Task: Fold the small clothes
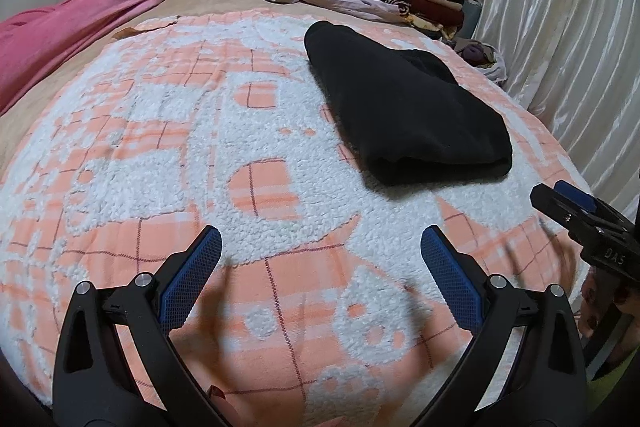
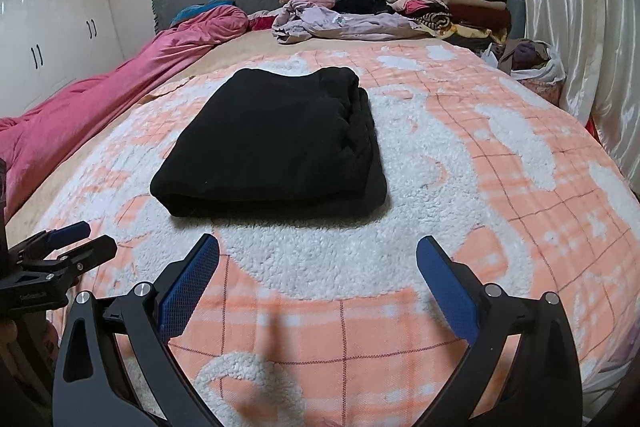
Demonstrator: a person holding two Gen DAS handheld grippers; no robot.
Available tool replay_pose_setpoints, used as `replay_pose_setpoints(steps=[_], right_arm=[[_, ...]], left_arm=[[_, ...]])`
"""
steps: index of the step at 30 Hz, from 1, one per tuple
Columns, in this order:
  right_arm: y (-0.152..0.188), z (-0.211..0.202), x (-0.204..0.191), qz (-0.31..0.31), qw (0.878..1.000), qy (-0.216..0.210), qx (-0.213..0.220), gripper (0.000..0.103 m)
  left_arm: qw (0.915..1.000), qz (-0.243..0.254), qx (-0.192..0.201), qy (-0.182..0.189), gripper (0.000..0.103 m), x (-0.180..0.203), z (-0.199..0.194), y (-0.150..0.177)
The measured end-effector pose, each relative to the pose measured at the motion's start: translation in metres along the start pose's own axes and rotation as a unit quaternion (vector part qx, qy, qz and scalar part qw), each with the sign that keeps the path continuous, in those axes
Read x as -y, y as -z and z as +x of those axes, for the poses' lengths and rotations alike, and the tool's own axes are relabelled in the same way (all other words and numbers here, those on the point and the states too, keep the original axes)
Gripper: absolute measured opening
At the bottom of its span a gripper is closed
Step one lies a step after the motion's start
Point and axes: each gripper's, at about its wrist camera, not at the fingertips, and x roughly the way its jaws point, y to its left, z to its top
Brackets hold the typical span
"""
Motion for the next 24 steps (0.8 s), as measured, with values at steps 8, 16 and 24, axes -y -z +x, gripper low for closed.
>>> replay_pose_setpoints(steps=[8, 16, 24], right_arm=[[0.0002, 0.0, -0.0002, 0.001, 1.0, -0.001, -0.004, 0.098], [0.0014, -0.0009, 0.0005, 0.003, 1.0, 0.001, -0.008, 0.098], [0.0024, -0.0024, 0.0012, 0.003, 1.0, 0.004, -0.008, 0.099]], left_arm=[[1.0, 0.001, -0.002, -0.009, 0.093, -0.0001, -0.0003, -0.0003], [0.9999, 0.001, -0.003, -0.015, 0.093, -0.0015, 0.0001, -0.0002], [0.9999, -0.001, -0.001, -0.013, 0.093, -0.0026, 0.0003, -0.0001]])
